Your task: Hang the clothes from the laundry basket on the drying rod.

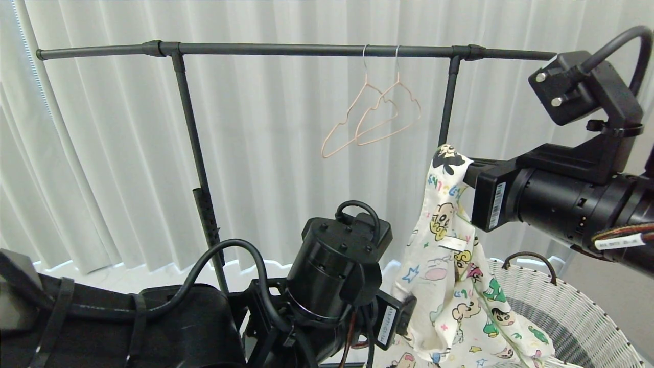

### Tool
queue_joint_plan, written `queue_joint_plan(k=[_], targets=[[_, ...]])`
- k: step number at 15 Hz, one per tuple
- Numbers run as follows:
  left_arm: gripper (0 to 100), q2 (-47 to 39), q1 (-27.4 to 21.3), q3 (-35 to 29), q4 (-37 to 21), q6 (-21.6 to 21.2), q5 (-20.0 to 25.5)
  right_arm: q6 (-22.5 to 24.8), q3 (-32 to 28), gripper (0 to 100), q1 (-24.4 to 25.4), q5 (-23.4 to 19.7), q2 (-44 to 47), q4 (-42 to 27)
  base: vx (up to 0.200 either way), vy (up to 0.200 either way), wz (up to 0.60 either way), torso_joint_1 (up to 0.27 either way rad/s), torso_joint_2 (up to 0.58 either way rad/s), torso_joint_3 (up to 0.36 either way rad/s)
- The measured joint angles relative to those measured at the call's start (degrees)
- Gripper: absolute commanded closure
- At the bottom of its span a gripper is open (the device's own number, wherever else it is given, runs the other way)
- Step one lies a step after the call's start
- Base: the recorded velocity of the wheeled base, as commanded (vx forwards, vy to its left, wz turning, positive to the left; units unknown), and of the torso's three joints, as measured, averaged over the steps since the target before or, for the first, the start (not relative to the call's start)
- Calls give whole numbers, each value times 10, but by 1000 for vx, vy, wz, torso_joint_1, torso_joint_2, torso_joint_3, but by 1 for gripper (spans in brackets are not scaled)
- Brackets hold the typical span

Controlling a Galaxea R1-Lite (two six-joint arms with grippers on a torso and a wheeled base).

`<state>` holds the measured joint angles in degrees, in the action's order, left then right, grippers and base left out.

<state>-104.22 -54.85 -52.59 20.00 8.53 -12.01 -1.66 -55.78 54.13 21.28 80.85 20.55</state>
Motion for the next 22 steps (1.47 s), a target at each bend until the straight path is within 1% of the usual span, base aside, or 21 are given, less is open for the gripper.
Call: queue_joint_plan(k=[3,6,7,9,10,11,12,14,15,16,18,19,22], targets=[[100,-1,2,0,3,3,-11,0,0,100,0,12,0,0,0,0,0,0,0,0],[100,2,0,0,5,4,-80,-1,2,100,-1,25,-1,0,0,0,0,0,0,0],[100,7,0,-1,8,4,-95,-1,2,100,-1,31,-2,1,0,0,0,0,0,0],[100,35,-1,-6,5,1,-101,-1,2,100,-3,40,-5,2,0,0,0,0,0,0],[100,59,-1,-8,-5,-2,-102,-1,1,100,-3,41,-6,5,0,0,0,0,0,0],[100,89,0,-9,-32,-4,-102,0,-1,100,-3,41,-8,16,0,0,0,0,0,0],[100,125,0,-15,-72,-6,-102,0,-2,100,-3,41,-8,27,0,0,0,0,0,0],[100,187,3,-41,-176,-15,-102,1,-2,100,-3,40,-6,40,0,0,0,0,0,0],[100,211,13,-65,-213,-39,-103,1,-2,100,-2,40,-5,48,0,0,0,0,0,0],[100,227,30,-87,-228,-86,-104,2,0,100,-2,40,-5,53,0,0,0,0,0,0],[100,240,53,-134,-233,-173,-104,9,0,100,1,39,-8,56,0,0,0,0,0,0],[100,241,58,-161,-234,-198,-103,12,-2,100,6,38,-10,56,0,0,0,0,0,0],[100,229,57,-229,-235,-230,-103,25,-14,100,11,32,-25,57,0,0,0,0,0,0]])
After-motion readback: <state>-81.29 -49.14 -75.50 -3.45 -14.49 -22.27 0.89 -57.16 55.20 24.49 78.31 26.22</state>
